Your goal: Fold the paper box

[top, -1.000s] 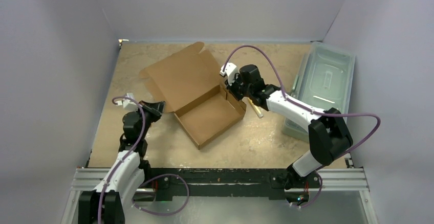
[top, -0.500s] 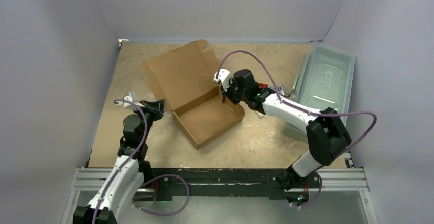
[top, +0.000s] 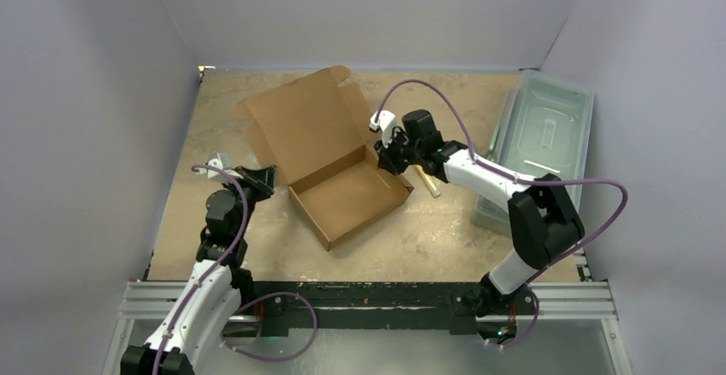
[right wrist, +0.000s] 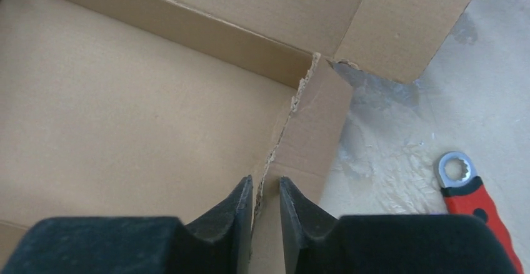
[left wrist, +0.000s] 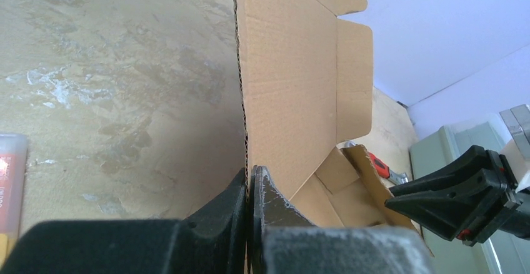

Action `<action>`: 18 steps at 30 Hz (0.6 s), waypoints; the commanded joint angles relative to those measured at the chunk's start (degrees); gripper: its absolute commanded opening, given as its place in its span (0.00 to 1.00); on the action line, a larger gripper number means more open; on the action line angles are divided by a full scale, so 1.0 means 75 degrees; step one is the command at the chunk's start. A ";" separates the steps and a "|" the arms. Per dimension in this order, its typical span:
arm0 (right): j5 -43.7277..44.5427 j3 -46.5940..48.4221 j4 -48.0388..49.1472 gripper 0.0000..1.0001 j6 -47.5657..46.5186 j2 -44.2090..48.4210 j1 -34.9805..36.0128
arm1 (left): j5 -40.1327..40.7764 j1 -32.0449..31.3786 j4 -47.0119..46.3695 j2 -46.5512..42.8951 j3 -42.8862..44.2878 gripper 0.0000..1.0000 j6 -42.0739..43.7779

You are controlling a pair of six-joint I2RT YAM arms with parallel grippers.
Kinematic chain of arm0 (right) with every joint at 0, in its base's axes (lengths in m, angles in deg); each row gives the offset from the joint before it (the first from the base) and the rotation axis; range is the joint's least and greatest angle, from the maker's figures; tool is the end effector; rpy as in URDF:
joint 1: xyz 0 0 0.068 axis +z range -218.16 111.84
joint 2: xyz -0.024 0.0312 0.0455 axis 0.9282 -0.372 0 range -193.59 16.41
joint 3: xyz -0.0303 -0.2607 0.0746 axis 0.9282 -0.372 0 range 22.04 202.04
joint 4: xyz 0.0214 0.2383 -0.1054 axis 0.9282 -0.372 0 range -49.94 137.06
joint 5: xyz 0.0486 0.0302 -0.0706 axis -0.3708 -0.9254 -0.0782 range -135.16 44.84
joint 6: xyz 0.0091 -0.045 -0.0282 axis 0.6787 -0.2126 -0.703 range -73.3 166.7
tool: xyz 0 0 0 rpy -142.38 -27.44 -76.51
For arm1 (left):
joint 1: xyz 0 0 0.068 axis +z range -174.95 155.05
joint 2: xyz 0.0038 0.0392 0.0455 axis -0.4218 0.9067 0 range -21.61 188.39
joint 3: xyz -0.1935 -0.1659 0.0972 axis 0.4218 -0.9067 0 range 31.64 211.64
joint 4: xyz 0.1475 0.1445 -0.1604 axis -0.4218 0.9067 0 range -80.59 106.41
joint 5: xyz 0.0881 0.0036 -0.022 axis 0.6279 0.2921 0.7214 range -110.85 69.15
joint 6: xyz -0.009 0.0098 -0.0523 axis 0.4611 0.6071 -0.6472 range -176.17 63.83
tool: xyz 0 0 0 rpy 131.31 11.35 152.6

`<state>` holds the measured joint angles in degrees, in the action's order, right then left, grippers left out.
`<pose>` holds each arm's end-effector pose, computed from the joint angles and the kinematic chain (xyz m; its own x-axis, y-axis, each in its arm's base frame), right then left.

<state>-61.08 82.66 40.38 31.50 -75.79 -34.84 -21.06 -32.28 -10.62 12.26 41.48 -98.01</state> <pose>0.2915 0.2033 0.2331 -0.3137 -0.5080 -0.8022 -0.8191 0.5721 -0.0420 0.1570 -0.0203 0.2080 -0.1390 -0.6547 -0.7430 0.0517 0.7445 -0.6656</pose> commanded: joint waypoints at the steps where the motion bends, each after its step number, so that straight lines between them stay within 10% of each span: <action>1: -0.1396 0.0255 -0.0248 0.29 0.0397 -0.0042 -0.0247 | 0.0004 -0.0077 -0.0210 0.0074 0.0392 0.00 0.0271; 18: -0.2554 0.0546 -0.0696 0.44 0.0582 -0.0653 -0.0469 | 0.0063 -0.0147 -0.0157 0.0241 0.0693 0.00 0.0382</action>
<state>-77.74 83.91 36.27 35.04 -80.03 -37.53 -20.95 -32.98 -9.92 13.86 43.17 -96.96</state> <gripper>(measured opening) 0.442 0.009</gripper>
